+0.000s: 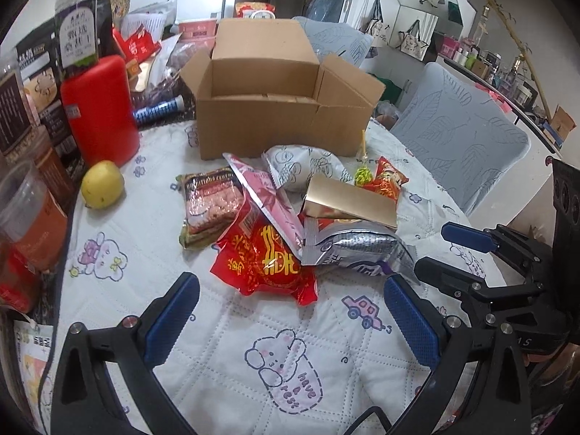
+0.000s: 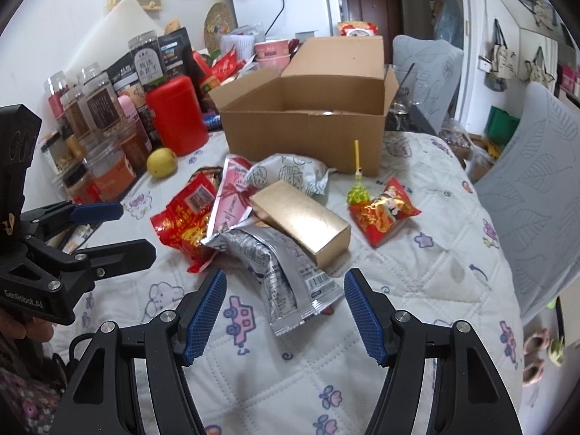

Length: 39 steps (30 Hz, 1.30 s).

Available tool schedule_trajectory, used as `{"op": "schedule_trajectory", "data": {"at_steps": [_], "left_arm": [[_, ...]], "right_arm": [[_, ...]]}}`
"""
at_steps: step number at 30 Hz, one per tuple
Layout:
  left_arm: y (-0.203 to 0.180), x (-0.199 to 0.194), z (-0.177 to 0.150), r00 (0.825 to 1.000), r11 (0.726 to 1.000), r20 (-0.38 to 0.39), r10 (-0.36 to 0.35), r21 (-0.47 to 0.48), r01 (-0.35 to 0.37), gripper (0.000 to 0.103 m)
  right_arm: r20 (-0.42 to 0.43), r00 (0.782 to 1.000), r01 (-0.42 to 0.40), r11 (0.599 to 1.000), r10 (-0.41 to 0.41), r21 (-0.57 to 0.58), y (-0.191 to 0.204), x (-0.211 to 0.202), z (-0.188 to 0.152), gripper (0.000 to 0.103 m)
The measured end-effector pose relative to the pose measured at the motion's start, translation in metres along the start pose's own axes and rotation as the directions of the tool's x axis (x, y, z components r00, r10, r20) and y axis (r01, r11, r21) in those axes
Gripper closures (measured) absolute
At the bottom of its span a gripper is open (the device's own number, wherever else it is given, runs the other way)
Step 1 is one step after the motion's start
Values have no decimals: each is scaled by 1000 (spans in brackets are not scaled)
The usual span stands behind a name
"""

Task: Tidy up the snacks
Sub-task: 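Grasp the red snack bag with the left tool while the right tool grasps the silver chip bag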

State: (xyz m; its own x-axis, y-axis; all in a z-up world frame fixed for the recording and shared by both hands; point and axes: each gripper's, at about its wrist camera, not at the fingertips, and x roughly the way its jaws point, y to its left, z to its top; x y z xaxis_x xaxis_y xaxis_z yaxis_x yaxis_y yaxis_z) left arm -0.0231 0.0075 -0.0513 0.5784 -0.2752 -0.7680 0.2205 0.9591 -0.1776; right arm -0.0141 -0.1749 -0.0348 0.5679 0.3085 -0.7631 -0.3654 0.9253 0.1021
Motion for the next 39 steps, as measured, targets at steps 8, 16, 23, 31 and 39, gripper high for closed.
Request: {"op": "schedule_trajectory", "data": {"at_steps": [8,16,23,31,39], "left_arm": [[14,24,1,998,999,-56,-4,-34,2,0],[16,35,6,997,1000,-71,-4,-9,3,0],[21,50,7,995,1000,-99,-7,-5,6,0],[21,71,12,994,1000,-110,-24,2,25,5],[16,73,9,989,997,-120,-84,-12,83,55]], "right_arm": [[-71,997,-35,999,36,19,-11,29,4,32],[-144,984,-102,995,102,11,-14,57,10,32],[-160,981,-105,994,109,30,-18,69,9,37],[-131,986,-105,994,107,22,-19,59,4,54],[-118,989,-87,994,95,64,-25,49,0,57]]}}
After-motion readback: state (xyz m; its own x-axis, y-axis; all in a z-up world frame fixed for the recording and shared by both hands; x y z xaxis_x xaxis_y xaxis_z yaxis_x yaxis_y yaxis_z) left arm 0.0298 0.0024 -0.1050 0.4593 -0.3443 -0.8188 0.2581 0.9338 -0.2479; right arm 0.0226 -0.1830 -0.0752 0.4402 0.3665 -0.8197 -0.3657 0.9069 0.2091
